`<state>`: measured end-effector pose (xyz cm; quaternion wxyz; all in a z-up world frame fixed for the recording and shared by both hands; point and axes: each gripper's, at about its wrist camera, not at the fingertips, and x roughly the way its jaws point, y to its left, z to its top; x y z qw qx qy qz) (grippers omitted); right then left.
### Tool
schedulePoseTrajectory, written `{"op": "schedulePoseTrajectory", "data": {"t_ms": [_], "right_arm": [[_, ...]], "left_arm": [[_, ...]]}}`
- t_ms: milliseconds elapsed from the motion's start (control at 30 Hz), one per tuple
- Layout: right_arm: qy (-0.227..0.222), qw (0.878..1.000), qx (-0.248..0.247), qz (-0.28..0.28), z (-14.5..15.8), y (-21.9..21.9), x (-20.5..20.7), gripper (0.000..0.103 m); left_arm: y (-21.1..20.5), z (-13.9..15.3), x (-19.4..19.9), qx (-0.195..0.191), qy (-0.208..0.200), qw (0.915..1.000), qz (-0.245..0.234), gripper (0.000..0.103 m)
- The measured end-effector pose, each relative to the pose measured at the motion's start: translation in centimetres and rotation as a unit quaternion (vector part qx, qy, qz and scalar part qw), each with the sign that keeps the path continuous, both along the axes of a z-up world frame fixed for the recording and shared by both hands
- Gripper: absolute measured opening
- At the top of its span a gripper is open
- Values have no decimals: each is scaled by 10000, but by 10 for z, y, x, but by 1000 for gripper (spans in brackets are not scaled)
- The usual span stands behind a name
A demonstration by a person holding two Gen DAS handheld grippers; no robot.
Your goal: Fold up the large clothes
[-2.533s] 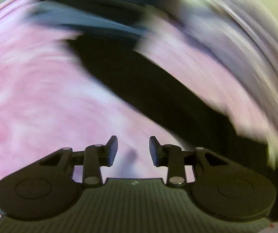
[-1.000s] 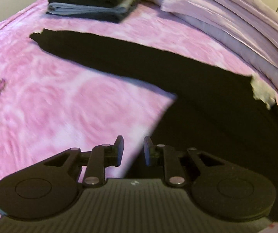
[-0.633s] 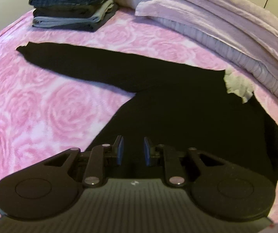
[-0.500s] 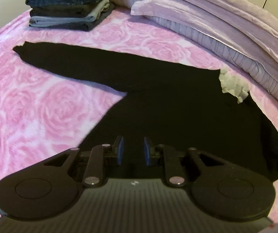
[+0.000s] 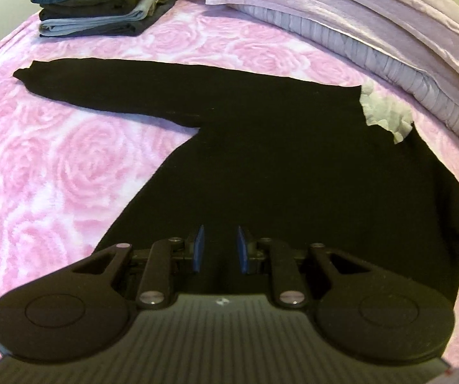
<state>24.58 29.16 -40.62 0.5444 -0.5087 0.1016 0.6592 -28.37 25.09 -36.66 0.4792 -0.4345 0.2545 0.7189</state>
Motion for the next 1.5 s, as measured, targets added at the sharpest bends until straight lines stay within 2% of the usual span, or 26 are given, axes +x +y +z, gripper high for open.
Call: {"op": "schedulePoseTrajectory", "data": {"t_ms": [33, 100, 133, 200, 267, 300, 367, 400, 500, 567, 633, 667, 700, 767, 800, 867, 967, 1033, 1100, 1167, 1233, 1300, 1400, 1467, 1500], "right_arm": [[518, 9984, -16, -240, 14, 4, 15, 2], [1654, 9812, 74, -997, 50, 8, 51, 2], [2134, 9668, 151, -1398, 67, 7, 73, 2], [3183, 9196, 313, -2281, 99, -6, 125, 2], [3758, 8793, 446, -2891, 119, -23, 166, 2], [3916, 8634, 524, -3138, 127, -32, 183, 2], [4287, 8343, 459, -3437, 128, -41, 211, 2], [4348, 8288, 384, -3502, 124, -43, 218, 2], [3932, 8387, -65, -3769, 93, -42, 224, 2], [3644, 8349, -540, -4089, 63, -38, 222, 2], [2882, 8332, -741, -4661, 42, -50, 221, 4], [2411, 8305, -891, -4942, 34, -55, 221, 11], [2020, 8282, -932, -5144, 30, -61, 219, 17], [1678, 8425, -505, -5094, 44, -74, 205, 20], [1664, 8532, -238, -4937, 55, -76, 192, 21], [1963, 8765, 78, -4395, 70, -76, 162, 27], [2246, 9107, 88, -3466, 72, -69, 104, 31], [2372, 9326, -23, -2718, 70, -70, 47, 31], [2560, 9446, -266, -2035, 66, -77, -11, 31], [2726, 9515, -472, -1347, 66, -93, -72, 31], [3008, 9476, -706, -807, 65, -119, -126, 31], [3049, 9468, -961, -364, 62, -150, -174, 30], [2841, 9486, -1389, 99, 51, -208, -230, 30], [2272, 9576, -1771, 19, 32, -247, -250, 31], [2094, 9650, -1580, -25, 32, -267, -253, 33]], "left_arm": [[0, 0, 0, -1, -10, 10000, 12, 18], [0, 1, 3, 12, -26, 10000, -10, 18], [0, 1, 5, 9, -35, 10000, -32, 18], [2, 0, 9, 4, -68, 10000, -66, 18], [4, -3, 14, -14, -111, 9999, -89, 18], [5, -5, 17, -25, -142, 9998, -101, 18], [6, -9, 23, -65, -204, 9997, -155, 18], [7, -12, 27, -99, -225, 9995, -208, 18], [6, -18, 37, -188, -223, 9990, -337, 18], [2, -19, 38, -245, -234, 9987, -378, 18], [-2, -17, 36, -290, -186, 9985, -415, 18], [-5, -16, 34, -328, -143, 9985, -418, 19], [-8, -15, 30, -366, -120, 9985, -401, 19], [-14, -13, 22, -424, -111, 9983, -385, 20], [-16, -13, 21, -469, -58, 9980, -415, 20], [-21, -13, 21, -543, 57, 9969, -571, 20], [-28, -18, 25, -585, 202, 9930, -1010, 20], [-33, -22, 28, -603, 384, 9884, -1340, 20], [-40, -25, 30, -565, 553, 9823, -1700, 20], [-52, -26, 26, -496, 770, 9744, -2055, 20], [-67, -27, 14, -461, 801, 9706, -2221, 20], [-86, -30, -3, -487, 832, 9665, -2378, 20], [-122, -39, -32, -602, 796, 9592, -2647, 24], [-151, -44, -51, -614, 592, 9575, -2756, 25], [-163, -43, -58, -641, 521, 9555, -2832, 25]]}}
